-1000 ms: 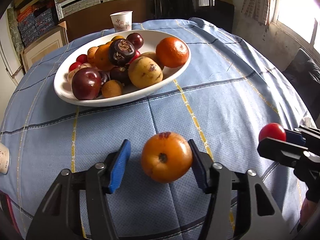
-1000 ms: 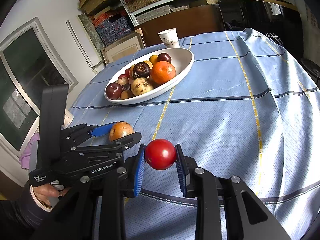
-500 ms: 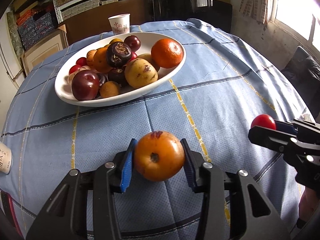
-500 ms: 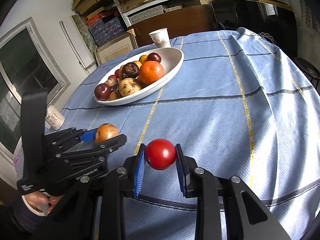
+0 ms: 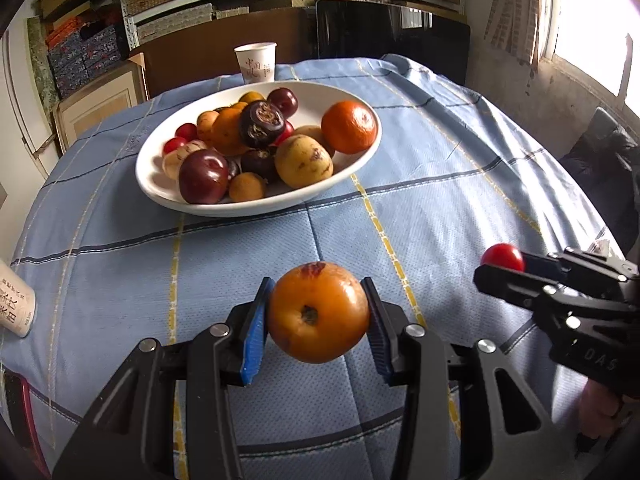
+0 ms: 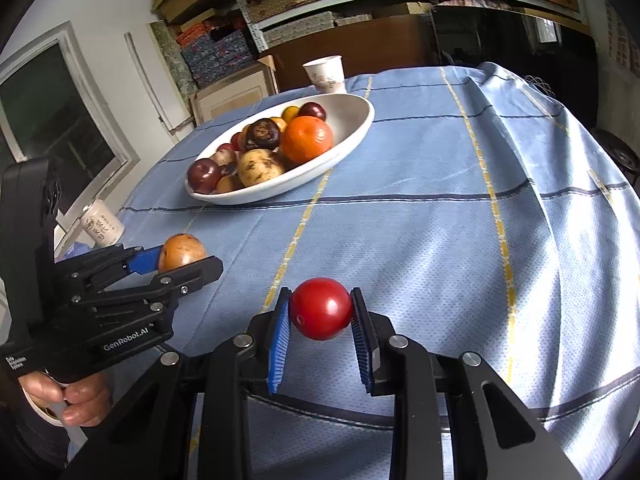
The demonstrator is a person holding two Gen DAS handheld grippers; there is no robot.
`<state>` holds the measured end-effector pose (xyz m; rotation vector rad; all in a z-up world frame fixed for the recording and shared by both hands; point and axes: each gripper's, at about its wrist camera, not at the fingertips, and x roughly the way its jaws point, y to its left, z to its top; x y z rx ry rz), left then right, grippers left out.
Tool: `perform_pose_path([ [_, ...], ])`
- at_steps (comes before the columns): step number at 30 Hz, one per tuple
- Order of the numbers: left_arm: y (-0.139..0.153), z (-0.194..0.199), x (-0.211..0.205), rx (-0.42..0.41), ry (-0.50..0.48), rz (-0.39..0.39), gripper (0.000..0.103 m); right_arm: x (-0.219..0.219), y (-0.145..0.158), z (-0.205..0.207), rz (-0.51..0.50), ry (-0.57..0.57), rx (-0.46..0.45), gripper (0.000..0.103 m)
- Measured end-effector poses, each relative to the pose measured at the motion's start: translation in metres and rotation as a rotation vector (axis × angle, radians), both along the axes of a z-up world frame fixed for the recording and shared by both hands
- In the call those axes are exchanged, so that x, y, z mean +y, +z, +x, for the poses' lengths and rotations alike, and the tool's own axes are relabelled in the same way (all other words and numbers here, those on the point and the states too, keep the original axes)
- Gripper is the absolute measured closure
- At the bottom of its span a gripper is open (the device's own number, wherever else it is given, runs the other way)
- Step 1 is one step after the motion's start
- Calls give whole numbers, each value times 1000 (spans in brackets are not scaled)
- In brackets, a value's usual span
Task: Organize fruits
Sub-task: 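Carry the orange fruit with the left tool while the right tool carries the tomato to the plate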
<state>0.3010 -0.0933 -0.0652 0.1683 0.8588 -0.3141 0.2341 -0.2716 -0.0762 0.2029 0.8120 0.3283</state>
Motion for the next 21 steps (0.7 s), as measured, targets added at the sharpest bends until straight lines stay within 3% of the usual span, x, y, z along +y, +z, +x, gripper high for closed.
perform_pose_path([
  [13, 23, -11, 44, -48, 91, -53, 60, 41, 9, -3, 52, 92, -25, 73],
  [21, 35, -13, 84, -87, 192, -60, 60, 80, 29, 10, 29, 124, -51, 73],
])
